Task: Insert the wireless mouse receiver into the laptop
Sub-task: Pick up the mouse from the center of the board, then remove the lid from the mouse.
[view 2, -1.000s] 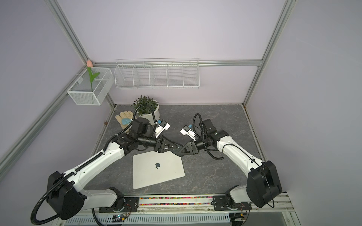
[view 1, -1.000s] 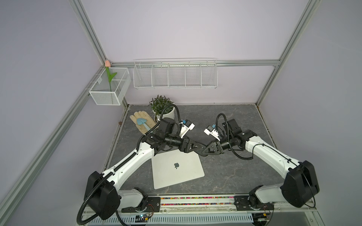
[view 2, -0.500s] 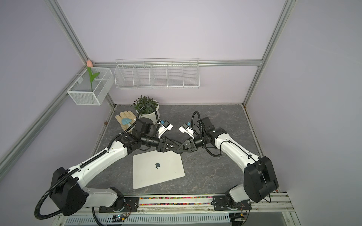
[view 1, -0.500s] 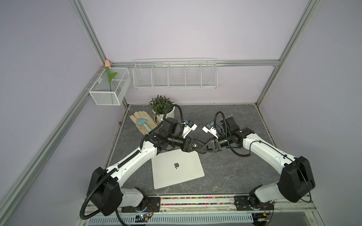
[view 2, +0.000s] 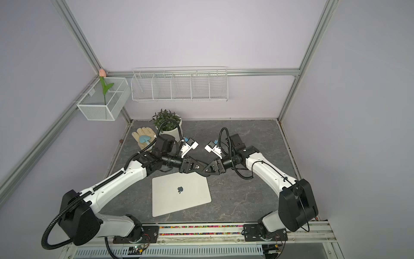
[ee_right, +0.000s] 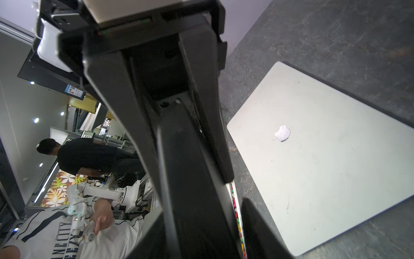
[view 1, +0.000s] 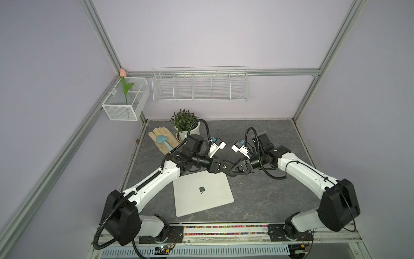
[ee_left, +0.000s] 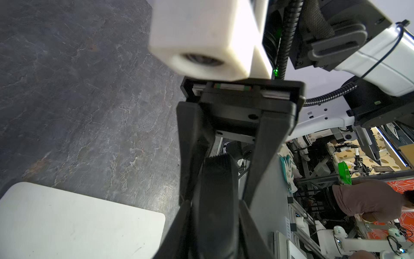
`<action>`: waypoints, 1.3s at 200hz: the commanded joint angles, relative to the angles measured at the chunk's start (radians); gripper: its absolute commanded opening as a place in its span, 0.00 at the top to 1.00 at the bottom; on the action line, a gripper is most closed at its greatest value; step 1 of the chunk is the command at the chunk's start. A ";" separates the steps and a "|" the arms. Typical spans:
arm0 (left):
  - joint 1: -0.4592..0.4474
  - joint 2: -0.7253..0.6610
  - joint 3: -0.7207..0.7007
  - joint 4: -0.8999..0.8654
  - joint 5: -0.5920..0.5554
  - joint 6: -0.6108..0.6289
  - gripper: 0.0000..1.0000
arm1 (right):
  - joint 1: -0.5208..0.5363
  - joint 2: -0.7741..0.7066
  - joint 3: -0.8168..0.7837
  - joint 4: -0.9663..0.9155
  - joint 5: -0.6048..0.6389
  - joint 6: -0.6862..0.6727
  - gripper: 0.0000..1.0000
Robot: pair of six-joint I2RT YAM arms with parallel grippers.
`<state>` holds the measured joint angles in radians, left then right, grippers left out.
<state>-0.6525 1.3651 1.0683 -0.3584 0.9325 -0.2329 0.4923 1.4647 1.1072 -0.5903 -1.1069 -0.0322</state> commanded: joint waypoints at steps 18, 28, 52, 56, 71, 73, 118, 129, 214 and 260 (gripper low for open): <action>-0.012 -0.019 -0.007 0.107 -0.046 -0.079 1.00 | -0.020 -0.043 0.009 0.046 0.146 0.004 0.11; -0.012 -0.031 -0.021 0.145 -0.081 -0.110 1.00 | -0.032 -0.075 -0.007 0.068 0.180 0.017 0.11; -0.012 -0.053 -0.061 0.242 -0.149 -0.181 1.00 | -0.066 -0.181 -0.067 0.154 0.296 0.061 0.12; -0.012 -0.055 -0.065 0.253 -0.161 -0.188 1.00 | -0.075 -0.205 -0.082 0.181 0.325 0.078 0.12; -0.011 -0.065 -0.081 0.287 -0.201 -0.215 1.00 | -0.102 -0.306 -0.157 0.301 0.519 0.249 0.12; -0.012 -0.065 -0.082 0.290 -0.203 -0.217 1.00 | -0.106 -0.321 -0.165 0.309 0.550 0.282 0.12; -0.012 -0.062 -0.087 0.322 -0.271 -0.258 1.00 | -0.189 -0.521 -0.404 0.706 0.426 0.561 0.12; -0.012 -0.058 -0.088 0.333 -0.279 -0.267 1.00 | -0.219 -0.531 -0.461 0.802 0.401 0.632 0.11; -0.015 0.002 -0.127 0.495 -0.339 -0.468 1.00 | -0.156 -0.568 -0.487 0.599 0.570 0.455 0.04; -0.049 0.034 -0.136 0.497 -0.365 -0.452 1.00 | -0.072 -0.484 -0.434 0.628 0.615 0.482 0.14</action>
<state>-0.6823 1.3945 0.9421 0.0853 0.5907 -0.6697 0.4026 0.9527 0.6388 0.0265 -0.5312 0.4431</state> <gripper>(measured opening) 0.264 0.883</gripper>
